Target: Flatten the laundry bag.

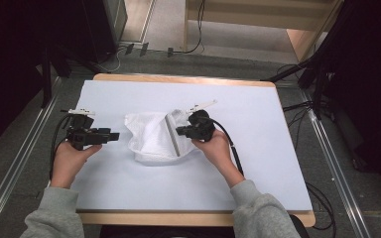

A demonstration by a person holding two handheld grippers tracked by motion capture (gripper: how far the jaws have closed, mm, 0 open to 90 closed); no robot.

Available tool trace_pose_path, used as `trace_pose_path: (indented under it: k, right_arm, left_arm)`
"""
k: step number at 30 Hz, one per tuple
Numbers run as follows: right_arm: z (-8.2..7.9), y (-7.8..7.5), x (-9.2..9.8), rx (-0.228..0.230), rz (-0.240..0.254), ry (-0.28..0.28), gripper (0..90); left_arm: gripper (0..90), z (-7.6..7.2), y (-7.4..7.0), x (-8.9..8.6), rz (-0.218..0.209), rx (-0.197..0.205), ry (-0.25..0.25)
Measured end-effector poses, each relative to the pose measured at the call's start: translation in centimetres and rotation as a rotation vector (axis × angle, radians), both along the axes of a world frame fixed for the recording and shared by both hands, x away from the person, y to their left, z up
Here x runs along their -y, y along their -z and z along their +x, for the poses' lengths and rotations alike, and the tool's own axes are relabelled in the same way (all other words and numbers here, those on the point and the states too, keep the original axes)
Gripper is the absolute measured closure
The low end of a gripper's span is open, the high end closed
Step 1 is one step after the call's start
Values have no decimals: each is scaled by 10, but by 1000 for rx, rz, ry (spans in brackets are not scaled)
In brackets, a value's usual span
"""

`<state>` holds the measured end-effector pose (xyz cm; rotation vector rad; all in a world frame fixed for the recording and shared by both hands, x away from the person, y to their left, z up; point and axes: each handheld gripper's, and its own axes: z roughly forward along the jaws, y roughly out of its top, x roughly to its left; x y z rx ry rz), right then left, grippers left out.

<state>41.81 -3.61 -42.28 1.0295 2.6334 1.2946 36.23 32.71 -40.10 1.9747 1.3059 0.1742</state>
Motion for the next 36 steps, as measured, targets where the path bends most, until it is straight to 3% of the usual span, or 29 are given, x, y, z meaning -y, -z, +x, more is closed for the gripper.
trace_pose_path:
  k: [2, 6, 14, 20, 36]
  right_arm:
    - [-2, -2, 0, 6, 3, -3, 900]
    - [-22, -17, 3, 41, 10, -20, 900]
    - [-49, -21, 12, 56, 4, -35, 900]
    - [-75, -14, 21, 56, -6, -33, 900]
    - [-115, 17, 29, -3, -2, -9, 900]
  left_arm:
    - [494, 0, -2, 1, -1, 1, 7]
    - [496, 1, -4, 7, -4, 11, 24]
    - [499, 7, -9, 19, -11, 26, 62]
    - [502, 15, -13, 30, -12, 33, 96]
    - [504, 33, -16, 59, -12, 41, 176]
